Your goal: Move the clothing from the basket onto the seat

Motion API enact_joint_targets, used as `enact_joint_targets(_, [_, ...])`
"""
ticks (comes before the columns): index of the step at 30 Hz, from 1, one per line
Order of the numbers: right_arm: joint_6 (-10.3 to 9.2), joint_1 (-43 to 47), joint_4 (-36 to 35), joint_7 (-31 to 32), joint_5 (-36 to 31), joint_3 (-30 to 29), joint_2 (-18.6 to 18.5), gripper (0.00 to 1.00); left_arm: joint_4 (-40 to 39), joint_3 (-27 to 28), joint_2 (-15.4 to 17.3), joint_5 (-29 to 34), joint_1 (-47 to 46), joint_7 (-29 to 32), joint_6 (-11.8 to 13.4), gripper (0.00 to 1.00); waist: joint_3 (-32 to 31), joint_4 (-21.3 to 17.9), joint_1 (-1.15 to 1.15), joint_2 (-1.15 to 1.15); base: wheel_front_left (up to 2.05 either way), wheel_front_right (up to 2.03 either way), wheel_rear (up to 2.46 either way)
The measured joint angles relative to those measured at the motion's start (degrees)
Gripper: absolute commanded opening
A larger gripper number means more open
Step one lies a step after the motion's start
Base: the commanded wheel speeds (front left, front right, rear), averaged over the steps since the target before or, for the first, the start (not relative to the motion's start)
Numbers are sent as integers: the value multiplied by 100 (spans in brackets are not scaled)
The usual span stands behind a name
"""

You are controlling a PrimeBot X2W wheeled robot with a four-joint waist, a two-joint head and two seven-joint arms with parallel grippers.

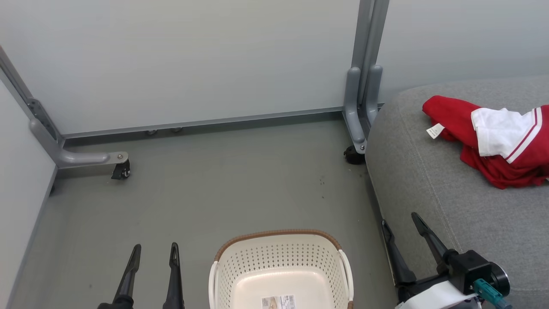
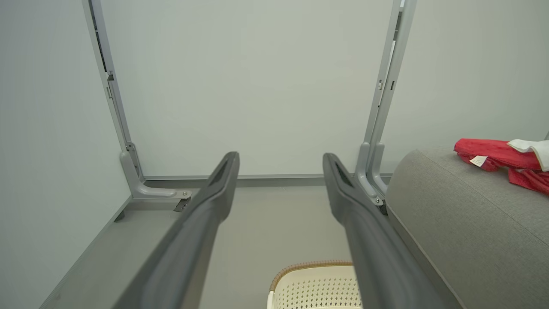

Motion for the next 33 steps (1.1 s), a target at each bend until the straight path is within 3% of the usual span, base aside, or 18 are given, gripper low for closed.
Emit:
enact_joint_targets(13, [0, 41, 24, 0, 30, 63, -20, 100, 143, -9, 0, 24, 65, 0, -68, 100, -92, 34, 0, 0, 0, 0, 0])
enact_joint_targets(14, [0, 49, 31, 0, 30, 76, -21, 0, 155, -16, 0, 55, 71, 0, -70, 0, -99, 35, 0, 0, 0, 0, 0])
enact_joint_targets(20, [1, 166, 300, 20, 92, 88, -13, 0, 439, -37, -8, -48, 76, 5, -69, 0, -96, 36, 0, 0, 0, 0, 0])
enact_joint_targets(33, [1, 71, 410, 299, 1571, -80, -27, 0, 637, 55, 38, -1530, -112, 293, -130, 0, -36, 47, 0, 0, 0, 0, 0])
